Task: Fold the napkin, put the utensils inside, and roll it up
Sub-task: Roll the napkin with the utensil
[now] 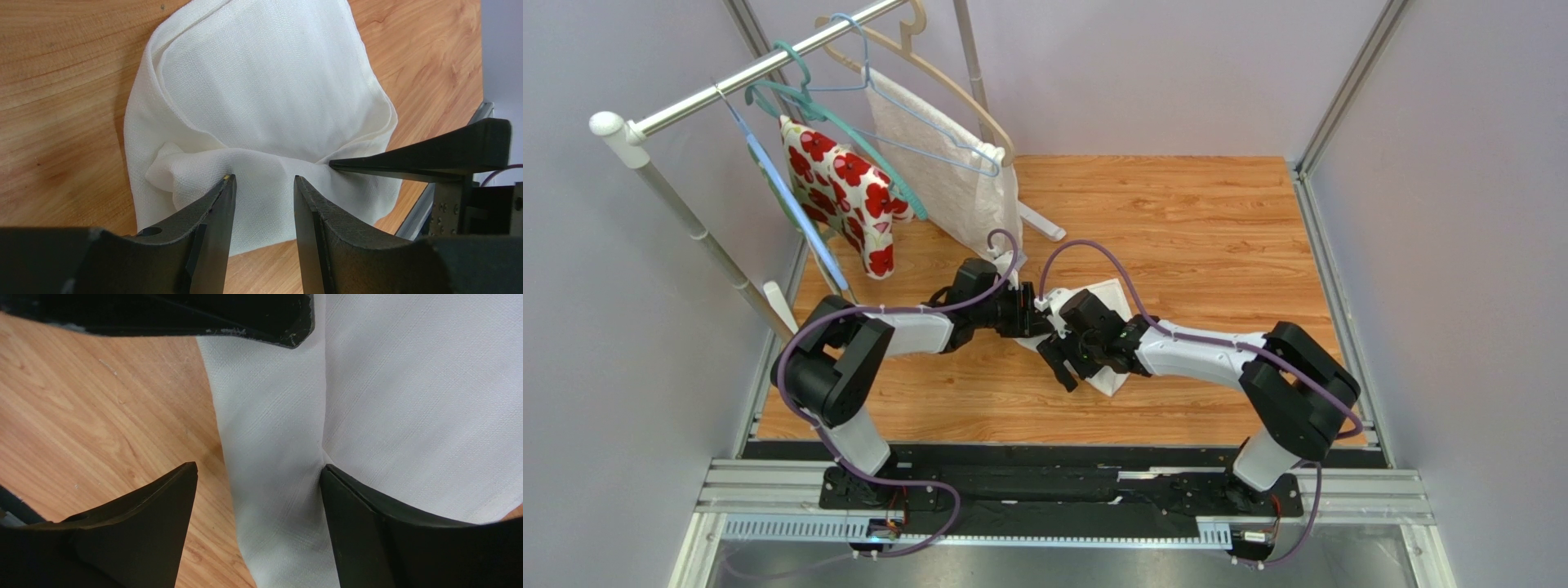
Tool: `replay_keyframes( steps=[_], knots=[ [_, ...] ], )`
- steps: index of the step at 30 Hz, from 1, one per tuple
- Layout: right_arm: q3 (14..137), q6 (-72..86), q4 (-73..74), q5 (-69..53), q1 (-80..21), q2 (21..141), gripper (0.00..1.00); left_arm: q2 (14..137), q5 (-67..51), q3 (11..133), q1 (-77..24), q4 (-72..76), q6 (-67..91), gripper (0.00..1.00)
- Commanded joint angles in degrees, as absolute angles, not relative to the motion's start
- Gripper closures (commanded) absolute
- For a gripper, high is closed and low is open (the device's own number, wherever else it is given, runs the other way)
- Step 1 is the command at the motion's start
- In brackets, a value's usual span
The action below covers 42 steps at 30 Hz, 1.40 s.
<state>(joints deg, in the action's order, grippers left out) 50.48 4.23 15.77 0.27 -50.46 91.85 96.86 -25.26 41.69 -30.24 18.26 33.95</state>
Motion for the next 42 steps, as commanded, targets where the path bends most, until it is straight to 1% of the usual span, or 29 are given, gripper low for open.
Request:
replay_keyframes(
  steps=[1,2,3,5,6,7,9,10,12,13,14,19,22,26,32,42],
  knots=[
    [51.0,3.0,10.9,3.3,-50.7,94.7,0.29,97.8,-25.0,42.7,-30.1,14.9,31.7,0.51],
    [51.0,3.3,11.0,3.5,-50.7,95.1,0.33,97.9,-25.0,42.7,-30.1,14.8,31.7,0.51],
    [51.1,3.5,11.4,3.8,-50.6,95.6,0.46,97.8,-25.0,42.8,-30.1,14.8,31.7,0.51],
    [51.2,4.2,12.0,3.2,-50.7,96.8,0.54,97.6,-25.2,42.9,-30.1,14.9,31.7,0.49],
    [51.1,4.6,12.2,2.8,-50.6,96.9,0.61,97.3,-25.1,42.6,-30.1,15.2,31.8,0.47],
    [50.5,5.4,12.2,2.3,-50.5,96.9,0.64,96.1,-25.0,42.5,-30.1,15.4,32.1,0.43],
    [49.3,6.5,12.3,0.8,-50.0,96.7,0.75,94.1,-23.6,42.3,-30.1,14.7,32.3,0.4],
    [48.9,6.9,12.2,-1.6,-49.9,96.4,0.85,91.3,-22.9,42.2,-30.1,13.6,32.3,0.38],
    [47.6,8.5,12.2,-5.7,-49.5,96.0,0.94,88.0,-20.3,41.9,-30.1,12.1,32.4,0.36],
    [47.5,8.9,12.2,-7.4,-49.0,95.8,0.96,84.7,-19.3,41.9,-30.1,10.1,32.3,0.36],
    [46.9,9.7,12.3,-10.2,-48.9,95.8,0.96,83.0,-17.4,41.8,-30.0,9.1,32.1,0.35],
    [44.5,10.9,10.5,-15.5,-48.0,94.8,0.96,75.2,-12.0,40.5,-29.9,2.1,30.2,0.34],
    [42.8,12.0,7.7,-20.6,-46.3,94.7,0.96,74.1,-10.4,38.2,-29.2,1.8,29.4,0.34],
    [41.5,12.9,4.8,-28.1,-43.9,95.9,0.96,76.1,-11.8,36.6,-27.5,3.5,29.8,0.34],
    [41.9,14.1,3.2,-35.8,-38.8,100.0,0.96,81.7,-14.2,38.6,-25.7,4.7,30.0,0.34],
    [43.4,14.9,3.5,-41.0,-34.2,106.4,0.97,88.8,-19.0,38.3,-24.4,15.7,34.4,0.32]
  ],
)
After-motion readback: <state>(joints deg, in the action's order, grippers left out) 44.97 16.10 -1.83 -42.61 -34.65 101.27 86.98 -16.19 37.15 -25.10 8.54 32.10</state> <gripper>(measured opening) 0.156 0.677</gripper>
